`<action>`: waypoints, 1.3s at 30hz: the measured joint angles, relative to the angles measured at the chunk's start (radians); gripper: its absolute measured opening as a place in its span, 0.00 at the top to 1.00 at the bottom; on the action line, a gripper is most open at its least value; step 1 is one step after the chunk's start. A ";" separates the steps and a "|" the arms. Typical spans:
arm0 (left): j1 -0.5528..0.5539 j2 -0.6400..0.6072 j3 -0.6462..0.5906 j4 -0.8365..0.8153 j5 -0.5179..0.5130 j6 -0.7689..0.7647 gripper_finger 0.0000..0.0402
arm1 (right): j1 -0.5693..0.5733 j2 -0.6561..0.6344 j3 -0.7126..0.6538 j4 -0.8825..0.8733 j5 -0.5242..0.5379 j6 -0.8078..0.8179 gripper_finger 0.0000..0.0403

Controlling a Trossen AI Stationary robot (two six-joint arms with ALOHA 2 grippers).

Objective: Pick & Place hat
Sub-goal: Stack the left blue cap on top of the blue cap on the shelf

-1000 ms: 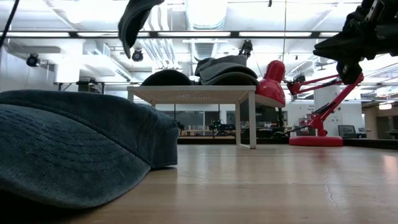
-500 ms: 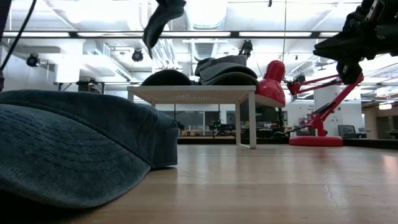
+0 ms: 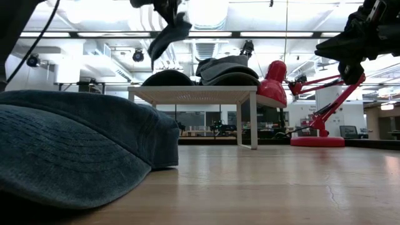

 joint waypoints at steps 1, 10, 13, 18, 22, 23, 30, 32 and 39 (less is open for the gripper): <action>0.016 0.002 0.000 -0.004 0.014 0.003 1.00 | 0.000 0.000 0.000 0.000 0.000 0.000 0.87; 0.102 0.047 0.002 -0.015 0.105 0.026 1.00 | 0.000 0.000 0.000 0.000 0.002 0.000 0.87; 0.104 0.069 0.002 -0.015 0.125 0.028 1.00 | 0.000 0.000 0.000 0.000 0.003 0.000 0.87; 0.110 0.103 0.002 -0.020 0.141 0.021 1.00 | 0.000 0.000 0.000 0.000 0.005 0.000 0.87; 0.115 0.107 0.002 -0.016 0.171 -0.012 1.00 | 0.000 0.000 0.000 0.000 0.005 0.000 0.87; 0.115 0.106 0.002 -0.016 0.174 -0.018 1.00 | 0.000 0.000 0.000 0.000 0.006 0.000 0.87; 0.115 0.088 0.020 -0.038 0.201 -0.046 1.00 | 0.000 0.000 0.000 0.000 0.012 0.000 0.87; 0.112 0.079 0.020 -0.049 0.205 -0.055 1.00 | 0.000 0.000 0.000 0.000 0.020 0.000 0.87; 0.099 0.061 0.021 -0.083 0.214 -0.107 1.00 | 0.000 0.000 0.000 -0.001 0.027 0.000 0.87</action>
